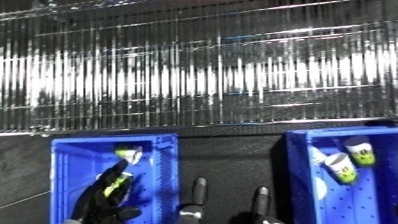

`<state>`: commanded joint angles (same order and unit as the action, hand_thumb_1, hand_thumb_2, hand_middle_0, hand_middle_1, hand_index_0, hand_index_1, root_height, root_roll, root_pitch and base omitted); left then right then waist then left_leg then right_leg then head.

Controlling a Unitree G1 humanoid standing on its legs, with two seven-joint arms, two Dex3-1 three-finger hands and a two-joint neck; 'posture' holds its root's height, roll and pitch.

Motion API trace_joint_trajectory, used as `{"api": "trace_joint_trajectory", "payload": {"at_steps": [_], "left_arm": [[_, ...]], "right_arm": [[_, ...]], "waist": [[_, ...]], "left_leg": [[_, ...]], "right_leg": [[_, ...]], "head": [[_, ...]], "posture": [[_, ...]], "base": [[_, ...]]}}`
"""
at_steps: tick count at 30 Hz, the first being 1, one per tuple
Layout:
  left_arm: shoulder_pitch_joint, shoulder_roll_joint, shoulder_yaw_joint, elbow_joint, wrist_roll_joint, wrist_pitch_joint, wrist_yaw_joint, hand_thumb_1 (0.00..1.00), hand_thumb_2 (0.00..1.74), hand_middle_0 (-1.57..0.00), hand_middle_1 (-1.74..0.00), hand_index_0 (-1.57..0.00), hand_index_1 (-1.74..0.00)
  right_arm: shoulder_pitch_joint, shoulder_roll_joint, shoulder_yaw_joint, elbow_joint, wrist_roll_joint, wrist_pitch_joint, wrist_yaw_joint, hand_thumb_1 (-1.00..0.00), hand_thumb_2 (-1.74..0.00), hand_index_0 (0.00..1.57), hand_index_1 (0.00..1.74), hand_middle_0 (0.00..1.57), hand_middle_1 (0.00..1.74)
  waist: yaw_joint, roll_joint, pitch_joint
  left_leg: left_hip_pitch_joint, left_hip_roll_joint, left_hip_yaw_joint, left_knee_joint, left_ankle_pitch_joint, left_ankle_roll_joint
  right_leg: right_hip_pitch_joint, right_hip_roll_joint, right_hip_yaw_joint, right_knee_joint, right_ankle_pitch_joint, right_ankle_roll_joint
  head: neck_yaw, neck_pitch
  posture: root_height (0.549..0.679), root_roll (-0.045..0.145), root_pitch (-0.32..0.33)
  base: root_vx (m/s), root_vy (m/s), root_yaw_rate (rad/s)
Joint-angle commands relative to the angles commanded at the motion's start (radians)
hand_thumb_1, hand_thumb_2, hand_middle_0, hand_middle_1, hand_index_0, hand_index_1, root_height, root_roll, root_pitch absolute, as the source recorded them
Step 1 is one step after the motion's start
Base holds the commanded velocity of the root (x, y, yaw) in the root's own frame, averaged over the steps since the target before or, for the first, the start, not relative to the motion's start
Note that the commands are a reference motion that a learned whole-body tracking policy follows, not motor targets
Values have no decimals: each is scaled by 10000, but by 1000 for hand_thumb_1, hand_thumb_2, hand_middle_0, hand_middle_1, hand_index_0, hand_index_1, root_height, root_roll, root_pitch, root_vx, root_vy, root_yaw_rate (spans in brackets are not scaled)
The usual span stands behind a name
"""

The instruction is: Pick up the object and place it into the box

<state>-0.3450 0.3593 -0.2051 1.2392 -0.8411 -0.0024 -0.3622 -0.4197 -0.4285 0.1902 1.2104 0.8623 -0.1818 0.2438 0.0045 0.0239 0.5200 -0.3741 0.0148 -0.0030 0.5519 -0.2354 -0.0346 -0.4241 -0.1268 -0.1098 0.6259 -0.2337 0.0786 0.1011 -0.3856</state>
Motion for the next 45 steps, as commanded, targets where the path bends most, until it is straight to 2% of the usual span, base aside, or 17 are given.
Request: {"api": "trace_joint_trajectory", "payload": {"at_steps": [6, 9, 15, 20, 23, 27, 33, 34, 40, 45], "left_arm": [[-54, 7, -19, 120, 315, -166, 718, 0, 0, 0, 0, 0, 0], [-45, 12, -13, 146, 412, -120, 831, 0, 0, 0, 0, 0, 0], [-119, 38, -91, 252, 907, -107, 1034, 0, 0, 0, 0, 0, 0], [-64, 42, -278, 300, 1983, -266, 1217, 0, 0, 0, 0, 0, 0], [0, 3, -446, 344, 2647, -296, 1317, 0, 0, 0, 0, 0, 0], [148, -73, -585, 440, 3076, -115, 1373, 0, 0, 0, 0, 0, 0], [519, -185, -455, 673, 3297, 164, 1346, 0, 0, 0, 0, 0, 0], [615, -199, -407, 715, 3369, 214, 1330, 0, 0, 0, 0, 0, 0], [1293, -300, -104, 931, 3858, 419, 1197, 0, 0, 0, 0, 0, 0], [1796, -393, 106, 1116, 4280, 519, 1045, 0, 0, 0, 0, 0, 0]], "right_arm": [[-56, -15, 100, 124, -411, 192, -232, 0, 0, 0, 0, 0, 0], [-44, 16, 164, 121, -527, 166, -210, 0, 0, 0, 0, 0, 0], [-218, 49, 338, 130, -765, 240, -172, 0, 0, 0, 0, 0, 0], [-176, 109, 409, 134, -895, 318, -98, 0, 0, 0, 0, 0, 0], [-59, 176, 440, 200, -1024, 357, -27, 0, 0, 0, 0, 0, 0], [147, 287, 510, 322, -1150, 494, 35, 0, 0, 0, 0, 0, 0], [643, 466, 486, 552, -1355, 673, 173, 0, 0, 0, 0, 0, 0], [781, 502, 461, 596, -1393, 706, 203, 0, 0, 0, 0, 0, 0], [1556, 724, 319, 791, -1726, 933, 301, 0, 0, 0, 0, 0, 0], [1986, 909, 228, 1027, -2022, 1119, 340, 0, 0, 0, 0, 0, 0]], "waist": [[-39, -69, 0], [-18, -106, 0], [30, -146, 0], [42, -157, -13], [57, -170, -123], [86, -215, -444], [137, -304, -1070], [144, -319, -1210], [184, -367, -2076], [240, -363, -2714]], "left_leg": [[46, 10, 82, 225, -156, 39], [54, 24, 116, 290, -192, 53], [206, 24, 116, 117, -131, 49], [554, 27, 71, -193, -38, 25], [822, 43, 51, -480, 54, -9], [1256, 76, 28, -1020, 228, -83], [2109, 166, 22, -2173, 599, -249], [2290, 198, 20, -2404, 669, -285], [3351, 398, 75, -3746, 1043, -493], [4028, 532, 173, -4650, 1278, -609]], "right_leg": [[80, 17, 34, 15, 11, -30], [112, 18, 26, 47, 1, -40], [246, 53, 23, -67, 6, -43], [540, 82, 31, -266, -1, -47], [787, 82, 21, -512, 25, -27], [1211, 83, -18, -1038, 118, 26], [2115, 134, -132, -2157, 303, 113], [2319, 148, -161, -2393, 343, 127], [3518, 227, -313, -3765, 562, 218], [4307, 268, -419, -4705, 763, 289]], "head": [[616, -87], [687, -58], [925, -164], [834, -315], [708, -513], [441, -986], [-1, -2003], [-83, -2311], [-255, -3274], [-383, -4138]], "posture": [[648, 39, 24], [648, 38, 23], [650, 38, 23], [652, 39, 12], [655, 40, 7], [659, 41, 4], [667, 39, -2], [668, 39, -4], [674, 36, -14], [676, 34, -20]], "base": [[21, 2, -91], [15, -6, -58], [4, -5, -18], [6, 1, 5], [16, 3, 1], [37, 1, 4], [65, -8, 20], [117, -21, 52], [139, -16, 34], [128, -9, -7]]}}
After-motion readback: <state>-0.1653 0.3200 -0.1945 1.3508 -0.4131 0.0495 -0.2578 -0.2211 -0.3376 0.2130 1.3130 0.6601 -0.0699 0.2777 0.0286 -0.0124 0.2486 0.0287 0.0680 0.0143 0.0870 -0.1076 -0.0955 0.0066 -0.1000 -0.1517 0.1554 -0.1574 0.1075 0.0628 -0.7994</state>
